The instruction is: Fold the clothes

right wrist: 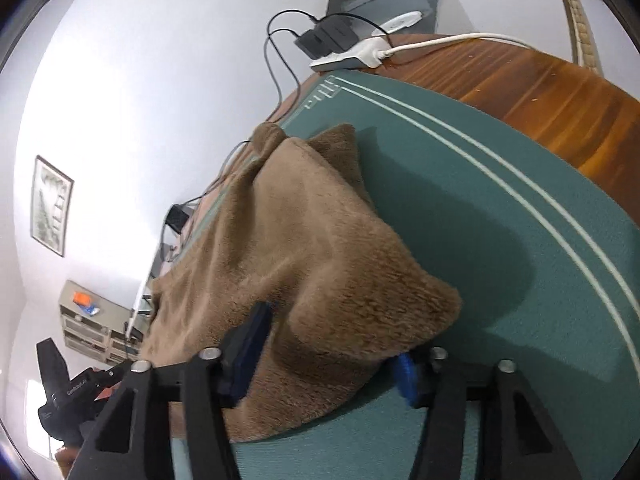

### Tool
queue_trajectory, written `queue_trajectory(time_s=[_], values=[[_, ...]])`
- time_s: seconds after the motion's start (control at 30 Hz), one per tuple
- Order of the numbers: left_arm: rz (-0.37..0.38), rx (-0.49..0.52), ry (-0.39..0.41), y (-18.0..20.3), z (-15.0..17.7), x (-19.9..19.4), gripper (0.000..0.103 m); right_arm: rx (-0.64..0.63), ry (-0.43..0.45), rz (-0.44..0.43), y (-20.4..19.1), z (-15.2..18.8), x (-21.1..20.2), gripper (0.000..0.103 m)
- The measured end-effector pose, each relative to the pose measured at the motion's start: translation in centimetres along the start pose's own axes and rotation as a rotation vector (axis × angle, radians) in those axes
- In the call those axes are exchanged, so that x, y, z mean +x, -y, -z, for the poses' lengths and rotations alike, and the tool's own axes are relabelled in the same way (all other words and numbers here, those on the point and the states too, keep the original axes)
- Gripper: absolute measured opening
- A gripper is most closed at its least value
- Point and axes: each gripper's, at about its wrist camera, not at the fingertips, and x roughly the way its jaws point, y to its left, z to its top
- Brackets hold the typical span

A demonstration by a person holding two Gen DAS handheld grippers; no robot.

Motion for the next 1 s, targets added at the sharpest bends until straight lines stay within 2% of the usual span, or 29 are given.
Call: queue_trajectory(time_s=[0.07, 0.33, 0.37, 0.4, 0.43, 0.47, 0.63, 0.67, 0.87, 1.0], values=[[0.008, 0.020, 0.001, 0.8, -0.3, -0.1, 0.079, -0.003, -0.009, -0.023, -0.4, -0.3, 0.4, 0.077], [0.036, 0.032, -0.035, 2.3, -0.8, 1.2, 0.079, 0.026, 0.019, -0.046, -0.5, -0.6, 1.2, 0.077], [0.034, 0.039, -0.039, 2.4, -0.8, 1.5, 0.079, 0.021, 0.025, -0.033, -0.7, -0.4, 1.2, 0.071], [0.031, 0.048, -0.044, 2.6, -0.9, 1.9, 0.079, 0.015, 0.030, -0.002, -0.9, -0.2, 1.2, 0.059], [0.030, 0.053, -0.050, 2.7, -0.9, 2.3, 0.079, 0.013, 0.031, 0.024, -0.9, 0.0, 1.1, 0.051], [0.026, 0.053, -0.059, 2.7, -0.9, 2.7, 0.079, 0.022, 0.030, 0.037, -0.7, 0.0, 1.1, 0.036], [0.036, 0.023, -0.092, 2.1, -0.9, 3.9, 0.079, 0.013, 0.019, 0.082, -1.0, -0.5, 0.5, 0.029], [0.042, 0.017, -0.093, 2.0, -1.0, 3.8, 0.079, -0.031, 0.037, 0.091, -2.1, -0.7, 0.1, 0.026], [0.068, 0.027, -0.097, 2.5, -1.6, 3.1, 0.079, -0.317, 0.143, 0.140, -9.4, -1.3, -2.0, 0.024], [0.128, 0.067, -0.130, 3.8, -2.6, 2.7, 0.080, -0.573, 0.212, 0.159, -15.0, 0.6, -2.9, 0.024]])
